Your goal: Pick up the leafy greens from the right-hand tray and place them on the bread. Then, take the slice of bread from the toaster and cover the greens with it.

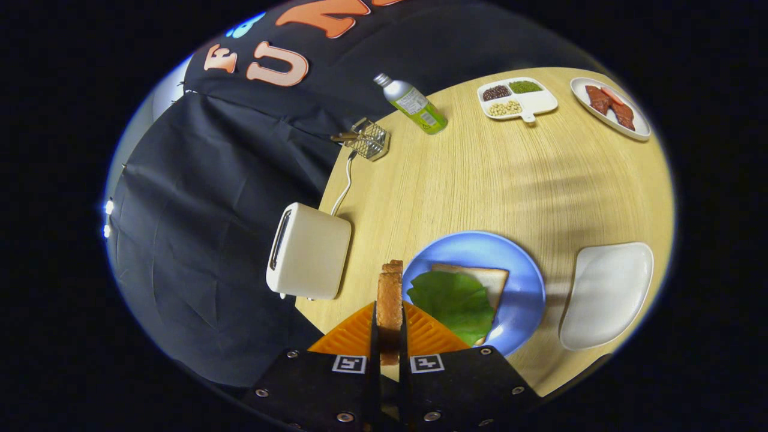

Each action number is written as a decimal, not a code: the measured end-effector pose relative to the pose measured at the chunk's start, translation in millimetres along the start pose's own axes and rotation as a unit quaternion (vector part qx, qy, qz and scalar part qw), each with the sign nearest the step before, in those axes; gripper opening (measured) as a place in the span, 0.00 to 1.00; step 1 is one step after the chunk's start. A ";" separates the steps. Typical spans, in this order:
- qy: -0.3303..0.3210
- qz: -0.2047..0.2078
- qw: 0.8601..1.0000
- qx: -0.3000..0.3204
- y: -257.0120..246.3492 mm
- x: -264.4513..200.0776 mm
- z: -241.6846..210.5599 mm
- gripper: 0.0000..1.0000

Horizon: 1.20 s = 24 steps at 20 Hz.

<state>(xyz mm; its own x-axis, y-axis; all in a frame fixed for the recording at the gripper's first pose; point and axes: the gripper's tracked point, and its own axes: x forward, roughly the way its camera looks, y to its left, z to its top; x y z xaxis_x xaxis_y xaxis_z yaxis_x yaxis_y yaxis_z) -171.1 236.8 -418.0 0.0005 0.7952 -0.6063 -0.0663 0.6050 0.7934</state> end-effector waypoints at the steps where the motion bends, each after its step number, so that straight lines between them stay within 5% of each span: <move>1: 0.007 0.001 1.000 0.002 -5.4 4.0 -4.8 0.12; 12: -0.004 -0.068 0.998 -0.017 -73.5 12.7 -3.3 0.16; 14: 0.001 -0.092 0.995 -0.024 -83.6 12.7 -6.5 0.22; 19: 0.000 -0.143 0.989 -0.039 -101.4 1.7 -6.4 0.58; 24: -0.041 -0.158 0.985 -0.052 -89.5 -26.7 18.4 0.68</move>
<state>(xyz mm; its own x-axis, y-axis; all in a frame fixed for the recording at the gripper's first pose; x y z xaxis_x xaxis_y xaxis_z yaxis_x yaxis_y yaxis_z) -146.8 162.1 -471.9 0.1180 0.5705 -0.8128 -0.1522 0.8192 0.5529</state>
